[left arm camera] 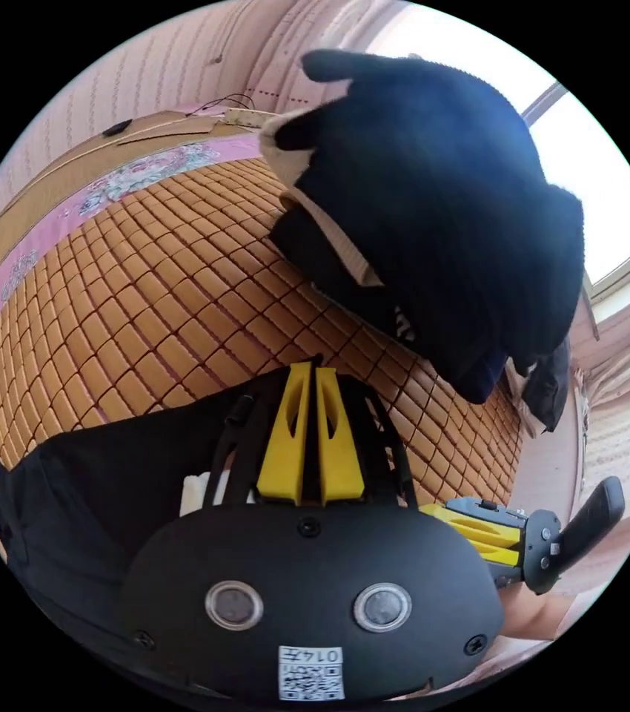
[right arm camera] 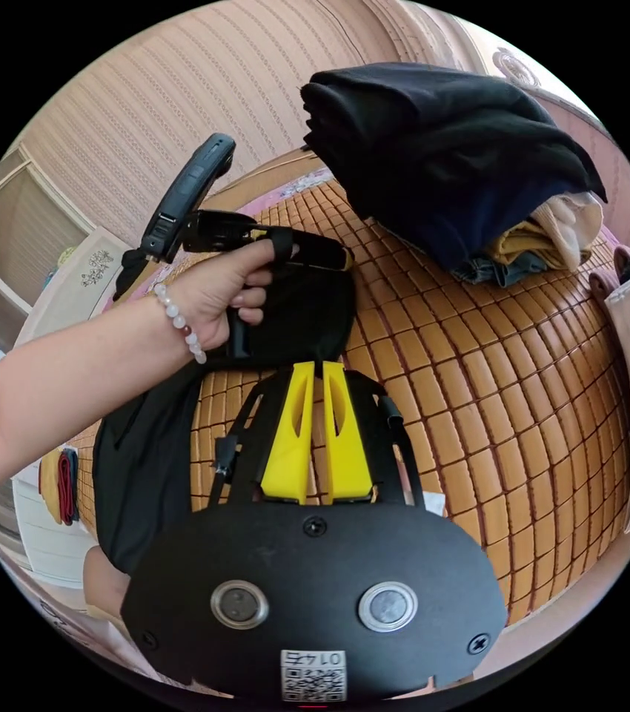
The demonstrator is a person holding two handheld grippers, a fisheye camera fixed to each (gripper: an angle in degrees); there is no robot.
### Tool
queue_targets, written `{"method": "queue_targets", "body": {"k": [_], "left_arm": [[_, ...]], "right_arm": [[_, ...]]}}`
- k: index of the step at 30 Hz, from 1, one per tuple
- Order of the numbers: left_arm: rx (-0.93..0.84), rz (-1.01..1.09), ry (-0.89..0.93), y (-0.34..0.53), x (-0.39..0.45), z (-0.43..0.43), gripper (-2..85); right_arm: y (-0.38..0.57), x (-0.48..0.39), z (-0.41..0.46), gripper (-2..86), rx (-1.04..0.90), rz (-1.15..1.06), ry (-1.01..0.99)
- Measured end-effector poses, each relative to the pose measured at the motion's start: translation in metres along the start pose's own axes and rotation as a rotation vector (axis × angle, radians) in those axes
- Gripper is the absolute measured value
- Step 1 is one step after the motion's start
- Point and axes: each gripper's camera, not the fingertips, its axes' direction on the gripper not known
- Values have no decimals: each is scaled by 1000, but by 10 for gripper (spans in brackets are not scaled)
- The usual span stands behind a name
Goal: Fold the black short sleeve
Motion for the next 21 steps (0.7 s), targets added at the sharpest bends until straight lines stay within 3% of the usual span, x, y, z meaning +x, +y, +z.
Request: {"method": "queue_targets", "body": {"k": [7,11,14,17,21], "left_arm": [[299,40,41,89,-51,-171,-8],[440,-14,-53,206,-77,-267,0],[411,-152,-112,292,-108,-284,35],[335,-272,-164,355,-136,-283,48],[330,-339,-166,402,-158,-292,50]], "right_arm": [[-9,-44,-52,10,174,-192,-126],[-5,-90,-67,9,137,-365,-308],[15,-120,-53,7,33,-492,-406],[33,-130,-35,4,-34,-489,-283],[38,-128,-14,7,-153,-475,-293]]}}
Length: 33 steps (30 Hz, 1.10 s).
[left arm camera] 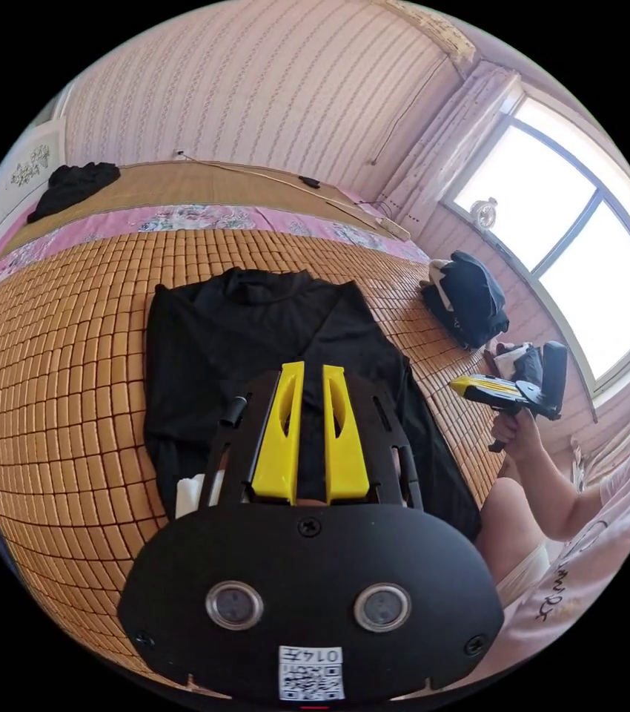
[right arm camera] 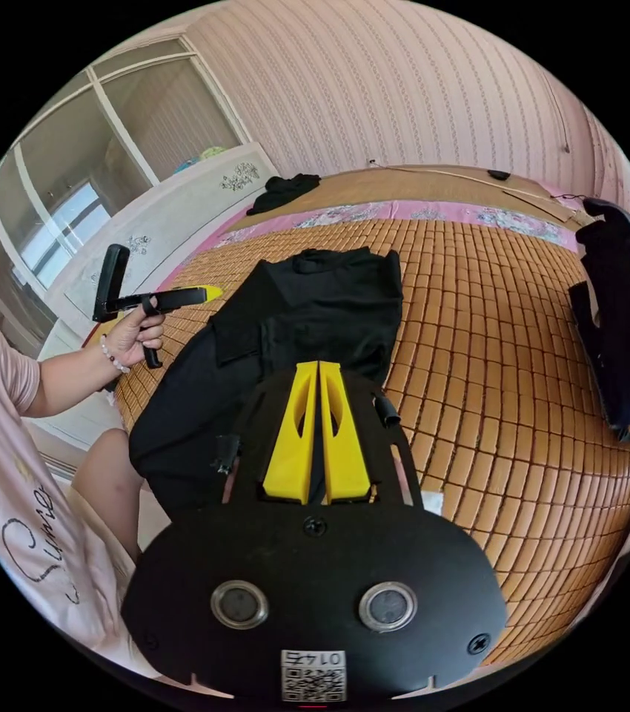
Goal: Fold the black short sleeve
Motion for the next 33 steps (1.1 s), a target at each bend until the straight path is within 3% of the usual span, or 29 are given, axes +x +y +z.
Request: {"method": "queue_targets", "body": {"k": [8,15,19,23,28,33], "left_arm": [[40,-67,-152,7,-80,-13,56],[1,-131,-160,-40,-152,15,115],[-50,-148,-179,-57,-167,34,113],[-146,-127,-241,-73,-171,48,49],[-90,-156,-200,-92,-178,38,2],[83,-133,-101,-100,-160,-19,-4]], "right_arm": [[-71,27,37,75,-3,-2,126],[-167,87,105,117,-69,103,181],[-187,105,128,44,-154,182,209],[-202,121,125,3,-137,226,191],[-219,144,112,-4,-99,285,137],[-231,145,56,-5,68,287,-13]]}}
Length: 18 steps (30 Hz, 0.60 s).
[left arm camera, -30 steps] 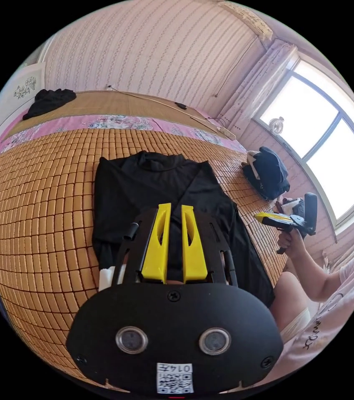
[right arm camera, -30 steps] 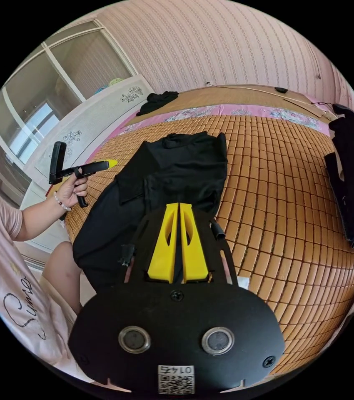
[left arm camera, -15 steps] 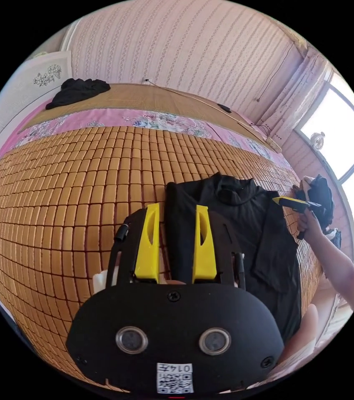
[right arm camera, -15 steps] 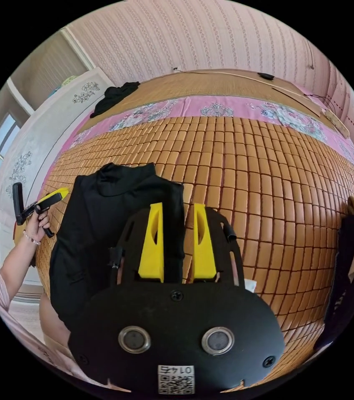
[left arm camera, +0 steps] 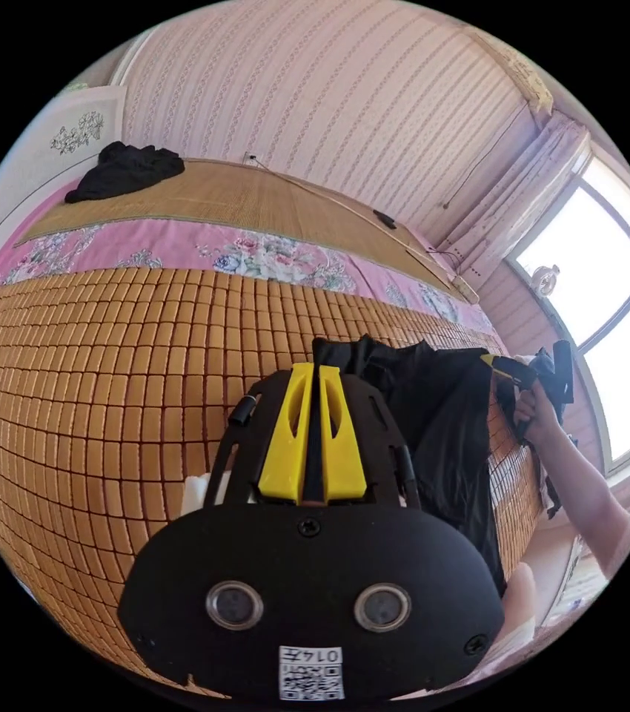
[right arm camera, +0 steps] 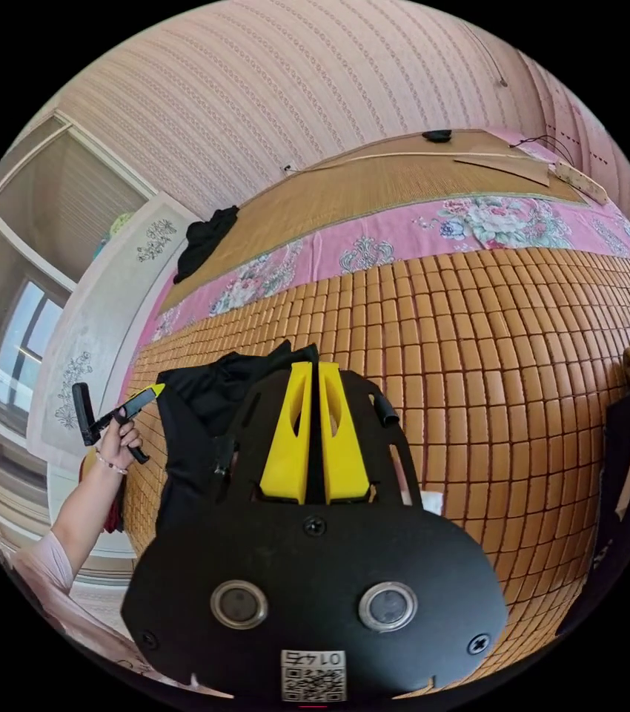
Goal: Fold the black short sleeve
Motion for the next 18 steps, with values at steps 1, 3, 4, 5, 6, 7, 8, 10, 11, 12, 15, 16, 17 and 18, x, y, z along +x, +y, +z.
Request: {"method": "queue_targets", "body": {"k": [1,3,4,5,6,7,8,10,11,12,15,16,17,18], "left_arm": [[7,19,-2,1,4,-8,-5],[12,95,6,17,19,-46,-6],[10,118,9,24,23,-56,-6],[2,161,1,41,30,-75,-7],[-15,206,-16,62,37,-95,-8],[-27,222,-21,75,40,-105,-8],[-57,251,-15,103,46,-123,-9],[-98,260,21,153,53,-147,-9],[-118,247,69,191,56,-156,-9],[-151,216,100,228,57,-157,-9],[-266,129,40,296,52,-139,-9],[-292,104,30,304,49,-135,-10],[-326,48,40,315,45,-129,-10],[-331,8,66,318,43,-130,-10]], "right_arm": [[1,-3,-8,-5,8,-10,-15],[16,-20,-43,-5,25,-102,-61],[23,-24,-53,-5,25,-131,-71],[40,-32,-72,-4,20,-183,-88],[60,-39,-91,-4,9,-227,-104],[73,-42,-99,-4,2,-243,-110],[101,-44,-114,-3,-13,-260,-126],[154,-41,-123,-2,-56,-225,-150],[194,-37,-120,-1,-102,-193,-156],[233,-29,-110,0,-147,-145,-142],[309,-1,-69,4,-309,51,-91],[317,3,-64,4,-320,74,-86],[328,7,-62,5,-293,103,-103],[330,9,-65,6,-250,134,-119]]}}
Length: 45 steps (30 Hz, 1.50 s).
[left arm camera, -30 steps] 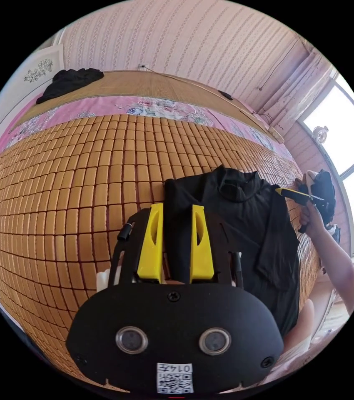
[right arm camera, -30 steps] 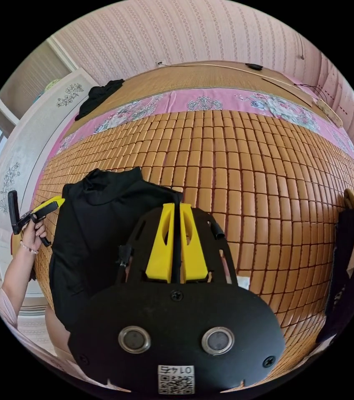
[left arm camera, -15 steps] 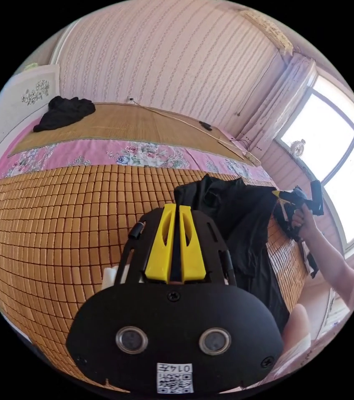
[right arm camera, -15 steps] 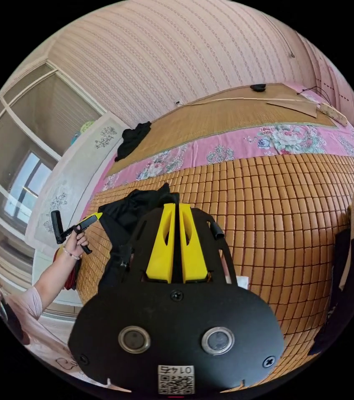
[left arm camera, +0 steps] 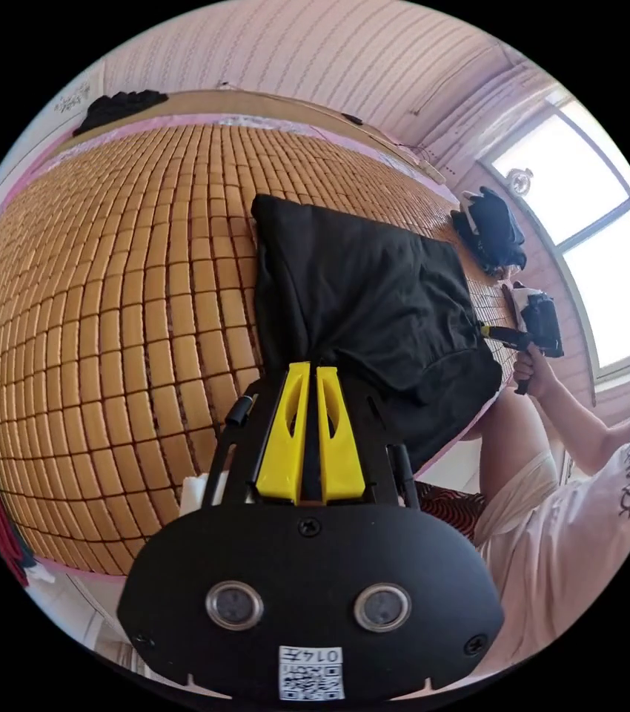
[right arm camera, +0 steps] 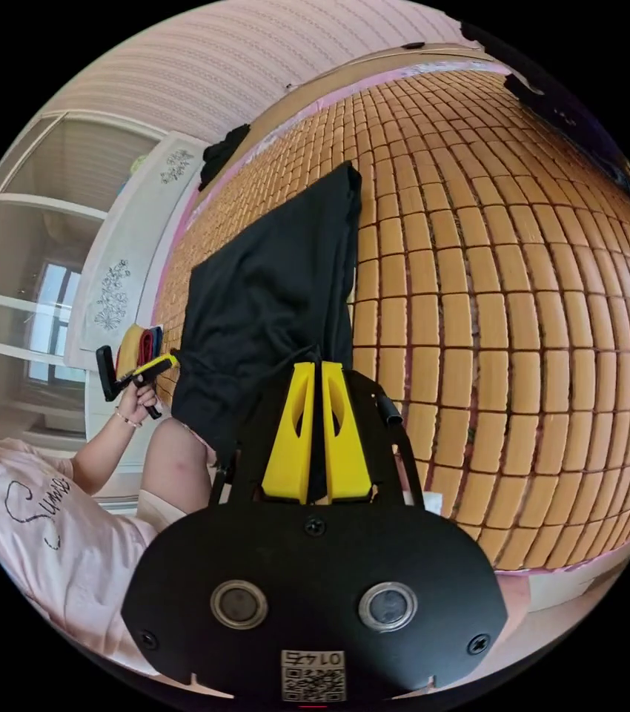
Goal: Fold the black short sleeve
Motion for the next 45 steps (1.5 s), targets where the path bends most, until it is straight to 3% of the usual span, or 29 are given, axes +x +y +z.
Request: {"method": "queue_targets", "body": {"k": [10,16,20,25,32,34,37,45], "left_arm": [[120,140,111,-7,39,-91,-9],[-7,131,83,31,38,-69,-8],[-93,27,-42,50,25,-43,-4],[-26,108,-174,57,52,-73,-4],[-123,394,-37,38,196,-7,63],[-173,399,-10,35,213,19,71],[-170,383,-117,35,223,33,23],[-207,460,-29,47,230,6,-8]], "right_arm": [[-17,-61,-61,8,117,-185,-7],[0,-56,-27,11,-44,-142,-4],[13,-40,22,19,-111,-12,241],[35,-73,29,27,-54,-140,472],[54,-169,105,78,-137,-550,350],[51,-177,129,78,-176,-561,382],[47,-177,159,33,-241,-540,463],[43,-195,149,-9,-263,-490,235]]}}
